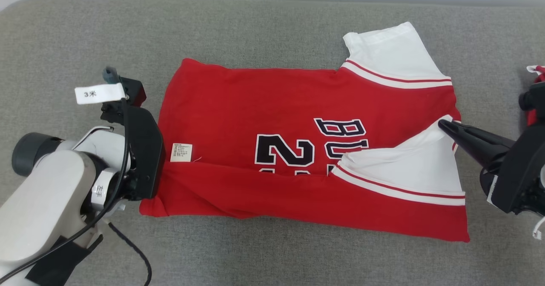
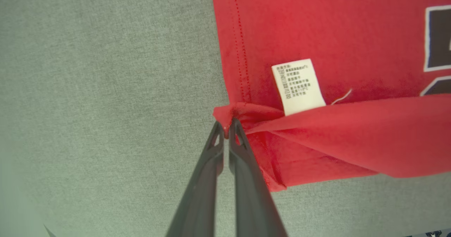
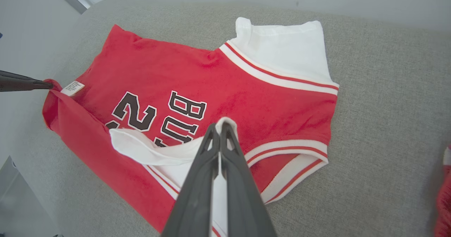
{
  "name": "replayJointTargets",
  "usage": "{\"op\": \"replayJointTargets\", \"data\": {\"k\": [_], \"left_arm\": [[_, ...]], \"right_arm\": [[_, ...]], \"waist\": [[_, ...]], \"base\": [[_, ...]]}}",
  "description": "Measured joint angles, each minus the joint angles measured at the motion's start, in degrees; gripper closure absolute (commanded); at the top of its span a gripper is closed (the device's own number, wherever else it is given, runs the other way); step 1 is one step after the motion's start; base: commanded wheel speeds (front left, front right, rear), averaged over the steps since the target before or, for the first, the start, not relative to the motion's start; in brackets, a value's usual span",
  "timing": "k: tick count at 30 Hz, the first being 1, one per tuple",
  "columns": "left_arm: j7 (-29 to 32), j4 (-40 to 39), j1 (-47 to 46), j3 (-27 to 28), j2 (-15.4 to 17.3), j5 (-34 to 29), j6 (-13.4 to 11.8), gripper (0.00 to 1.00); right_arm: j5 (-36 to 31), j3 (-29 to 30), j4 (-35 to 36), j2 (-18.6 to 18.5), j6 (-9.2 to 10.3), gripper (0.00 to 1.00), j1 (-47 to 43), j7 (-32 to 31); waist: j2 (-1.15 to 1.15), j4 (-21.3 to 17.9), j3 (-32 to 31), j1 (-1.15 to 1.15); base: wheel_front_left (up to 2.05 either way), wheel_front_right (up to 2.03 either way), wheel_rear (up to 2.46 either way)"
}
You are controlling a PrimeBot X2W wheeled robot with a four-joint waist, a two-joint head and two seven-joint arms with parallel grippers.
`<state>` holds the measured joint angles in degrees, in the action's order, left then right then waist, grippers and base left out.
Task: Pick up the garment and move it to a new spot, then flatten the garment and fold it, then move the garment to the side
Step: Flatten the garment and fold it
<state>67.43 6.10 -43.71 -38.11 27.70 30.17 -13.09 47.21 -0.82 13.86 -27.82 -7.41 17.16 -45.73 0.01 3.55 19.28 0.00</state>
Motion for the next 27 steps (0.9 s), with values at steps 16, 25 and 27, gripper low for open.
{"op": "replayJointTargets", "data": {"k": [16, 25, 27], "left_arm": [[-8.7, 3.6, -0.8, 0.4, -2.1, -0.9, 0.2, 0.00], [-14.8, -4.3, 7.7, 1.7, -0.3, -0.1, -2.4, 0.00], [-17.5, -7.4, 10.1, 2.2, 0.3, -0.5, -3.6, 0.00]], "right_arm": [[-2.2, -1.6, -4.4, 1.0, 0.00, 0.00, 2.6, 6.7], [-5.5, 3.0, -1.6, 2.9, 0.00, 0.00, -3.0, 7.9], [-7.6, 5.1, 0.0, 4.3, 0.00, 0.00, -4.9, 9.0]], "waist": [[0.00, 0.3, 0.1, -0.01], [-0.01, 1.2, -3.3, -0.01], [-0.01, 1.3, -4.2, -0.01]], "base": [[0.00, 0.00, 0.00], [0.00, 0.00, 0.00], [0.00, 0.00, 0.00]]}}
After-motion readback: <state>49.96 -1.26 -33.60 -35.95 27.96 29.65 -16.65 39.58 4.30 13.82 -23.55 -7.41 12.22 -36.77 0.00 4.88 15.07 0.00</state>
